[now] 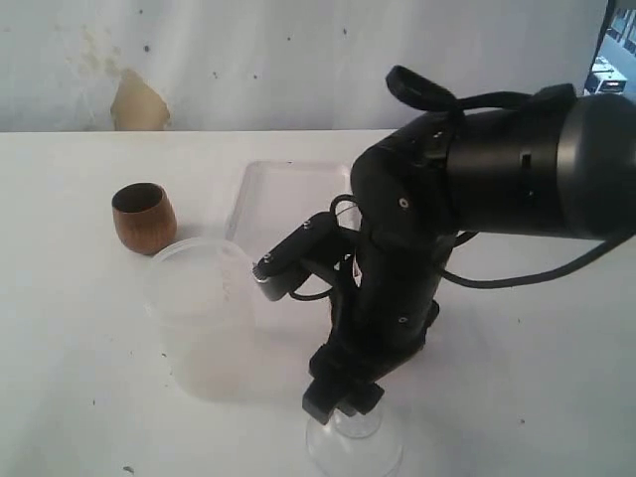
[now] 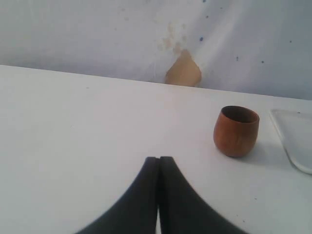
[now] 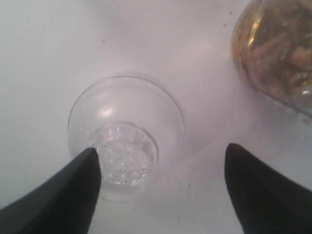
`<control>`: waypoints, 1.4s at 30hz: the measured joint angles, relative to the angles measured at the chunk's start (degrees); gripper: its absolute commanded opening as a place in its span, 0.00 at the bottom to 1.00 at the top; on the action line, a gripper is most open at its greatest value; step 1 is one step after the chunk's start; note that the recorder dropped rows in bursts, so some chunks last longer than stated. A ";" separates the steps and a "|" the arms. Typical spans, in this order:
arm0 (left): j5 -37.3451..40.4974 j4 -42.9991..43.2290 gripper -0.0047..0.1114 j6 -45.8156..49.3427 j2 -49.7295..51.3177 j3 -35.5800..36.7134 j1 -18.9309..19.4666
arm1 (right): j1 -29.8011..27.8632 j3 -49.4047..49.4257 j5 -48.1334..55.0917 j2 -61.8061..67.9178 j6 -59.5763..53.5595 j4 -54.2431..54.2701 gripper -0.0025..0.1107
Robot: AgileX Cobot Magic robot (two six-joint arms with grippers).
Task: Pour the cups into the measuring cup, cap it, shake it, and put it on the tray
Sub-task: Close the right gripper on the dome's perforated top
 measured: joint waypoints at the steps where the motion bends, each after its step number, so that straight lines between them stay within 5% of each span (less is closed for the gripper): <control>1: 0.00 0.00 0.04 0.00 0.00 0.00 0.00 | 0.12 -0.20 0.57 -0.13 0.00 0.00 0.61; 10: 0.00 0.00 0.04 0.00 0.00 0.00 0.00 | 0.35 -0.53 3.78 -5.04 -2.03 9.90 0.61; 28: 0.00 0.00 0.04 0.00 0.00 0.00 0.00 | 0.38 1.16 0.78 1.92 -1.25 8.94 0.60; 33: 0.00 0.00 0.04 0.00 0.00 0.00 0.00 | 0.38 1.16 0.78 2.68 -1.25 8.32 0.42; 39: 0.00 0.00 0.04 0.00 0.00 0.00 0.00 | 0.48 1.16 0.82 2.68 -1.25 8.23 0.02; 42: 0.00 0.00 0.04 0.00 0.00 0.00 0.00 | 0.48 1.16 1.54 2.68 -1.79 7.99 0.02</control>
